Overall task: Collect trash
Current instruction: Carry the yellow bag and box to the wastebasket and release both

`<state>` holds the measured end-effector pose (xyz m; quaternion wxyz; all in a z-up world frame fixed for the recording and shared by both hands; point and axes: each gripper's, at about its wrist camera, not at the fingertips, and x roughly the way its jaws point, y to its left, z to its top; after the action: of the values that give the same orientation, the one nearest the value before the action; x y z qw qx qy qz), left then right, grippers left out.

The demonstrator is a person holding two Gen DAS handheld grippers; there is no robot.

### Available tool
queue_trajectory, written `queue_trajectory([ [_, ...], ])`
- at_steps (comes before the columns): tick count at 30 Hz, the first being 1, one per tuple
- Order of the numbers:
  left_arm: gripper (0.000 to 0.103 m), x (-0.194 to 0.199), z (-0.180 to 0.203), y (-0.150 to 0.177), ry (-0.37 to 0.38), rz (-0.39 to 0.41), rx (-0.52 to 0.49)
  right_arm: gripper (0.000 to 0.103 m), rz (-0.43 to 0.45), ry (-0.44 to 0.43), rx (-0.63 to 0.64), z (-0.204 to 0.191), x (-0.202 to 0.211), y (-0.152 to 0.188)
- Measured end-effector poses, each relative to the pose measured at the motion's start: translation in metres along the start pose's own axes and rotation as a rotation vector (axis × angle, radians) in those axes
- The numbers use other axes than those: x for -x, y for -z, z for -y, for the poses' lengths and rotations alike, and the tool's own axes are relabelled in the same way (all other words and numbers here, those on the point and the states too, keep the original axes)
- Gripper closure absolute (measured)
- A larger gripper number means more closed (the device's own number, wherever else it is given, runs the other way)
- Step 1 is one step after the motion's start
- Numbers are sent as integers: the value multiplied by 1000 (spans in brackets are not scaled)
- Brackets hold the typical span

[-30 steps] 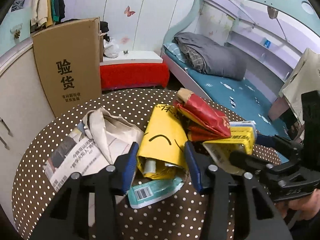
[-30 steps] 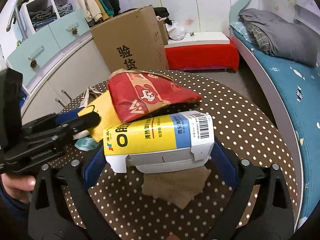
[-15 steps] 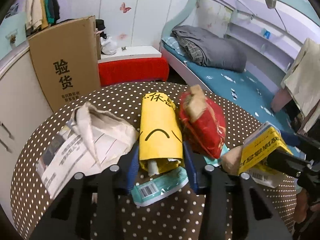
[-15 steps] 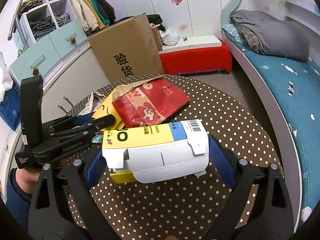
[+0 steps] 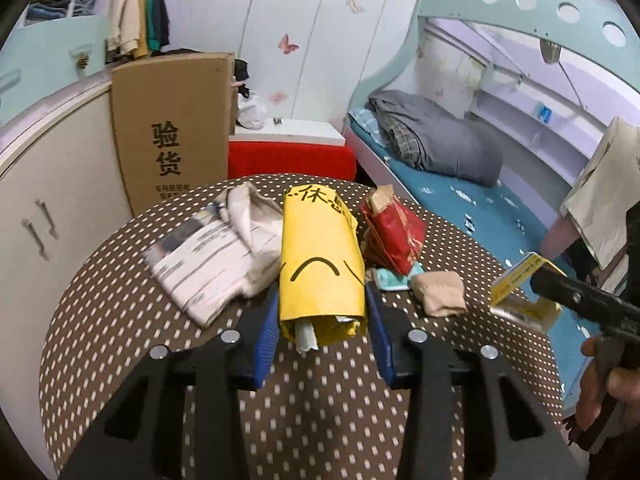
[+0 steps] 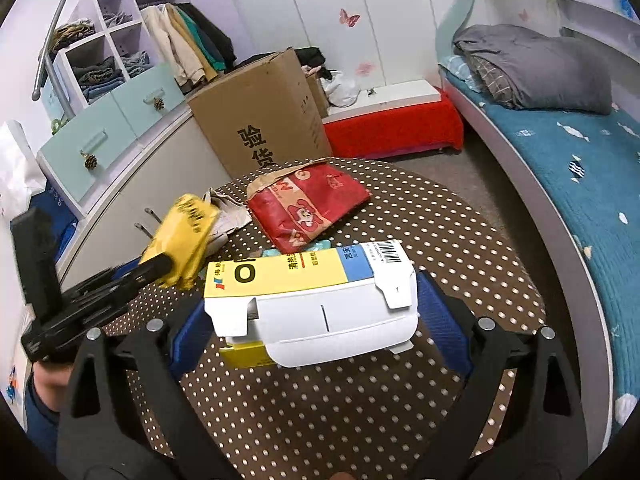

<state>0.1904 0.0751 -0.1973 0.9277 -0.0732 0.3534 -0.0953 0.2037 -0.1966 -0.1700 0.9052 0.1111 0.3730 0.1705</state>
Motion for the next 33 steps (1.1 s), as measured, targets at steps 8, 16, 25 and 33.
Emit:
queue_trajectory([
  [8,63,34,25,16,22,18,-17,13,34,12,-52,21,25,8],
  [16,63,37,92,12,112,24,-77,13,105,50,-169,75,67,12],
  [25,63,16,180,2,238,-5,-167,13,163,158,-390,171,114,25],
  [33,63,-16,257,2,332,-50,-250,13,198,232,-496,236,137,37],
])
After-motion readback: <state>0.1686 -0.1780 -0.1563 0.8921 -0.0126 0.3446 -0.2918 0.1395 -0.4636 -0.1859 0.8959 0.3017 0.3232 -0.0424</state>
